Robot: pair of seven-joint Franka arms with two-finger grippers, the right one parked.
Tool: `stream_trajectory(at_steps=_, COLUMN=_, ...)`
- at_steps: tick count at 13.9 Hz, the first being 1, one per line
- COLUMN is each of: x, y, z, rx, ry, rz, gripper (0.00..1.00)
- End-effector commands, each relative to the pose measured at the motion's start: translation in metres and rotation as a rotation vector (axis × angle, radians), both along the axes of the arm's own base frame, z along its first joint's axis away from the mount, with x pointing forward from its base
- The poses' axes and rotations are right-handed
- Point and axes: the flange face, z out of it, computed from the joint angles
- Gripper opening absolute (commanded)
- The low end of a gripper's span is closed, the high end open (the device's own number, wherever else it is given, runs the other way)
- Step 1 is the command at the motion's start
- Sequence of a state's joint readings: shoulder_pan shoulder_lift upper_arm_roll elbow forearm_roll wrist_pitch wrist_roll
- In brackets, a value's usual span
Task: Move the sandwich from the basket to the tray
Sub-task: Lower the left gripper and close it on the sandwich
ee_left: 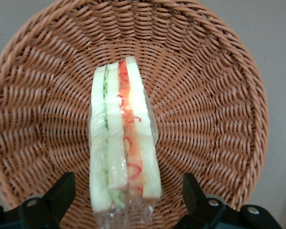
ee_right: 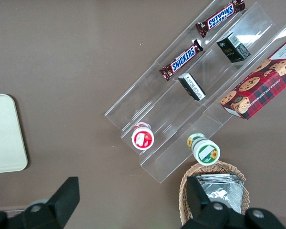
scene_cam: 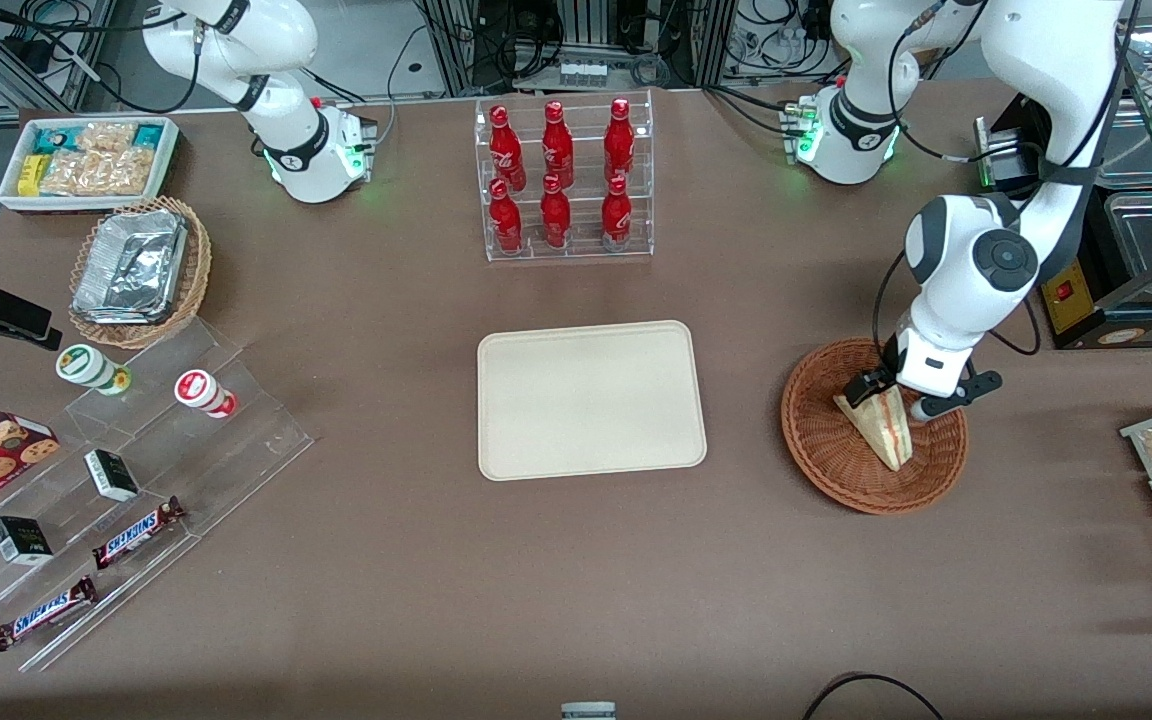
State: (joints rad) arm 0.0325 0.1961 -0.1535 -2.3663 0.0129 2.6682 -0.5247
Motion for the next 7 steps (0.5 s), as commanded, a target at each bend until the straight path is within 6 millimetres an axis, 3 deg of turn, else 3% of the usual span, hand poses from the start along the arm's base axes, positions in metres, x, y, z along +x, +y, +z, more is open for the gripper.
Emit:
stream_trajectory(at_steps=1, x=0.003, y=0.001, z=-0.010, rx=-0.003, ry=-0.012, rz=0.010, gripper=0.60)
stream_trajectory(at_steps=3, x=0.007, y=0.004, z=-0.005, rx=0.000, ry=-0.022, rz=0.008, gripper=0.01)
stream_trajectory(at_steps=5, x=0.012, y=0.002, z=0.013, rx=0.005, ry=-0.045, rz=0.003, gripper=0.00)
stream_trajectory(at_steps=7, x=0.022, y=0.001, z=0.048, rx=0.019, ry=-0.018, rz=-0.003, gripper=0.00)
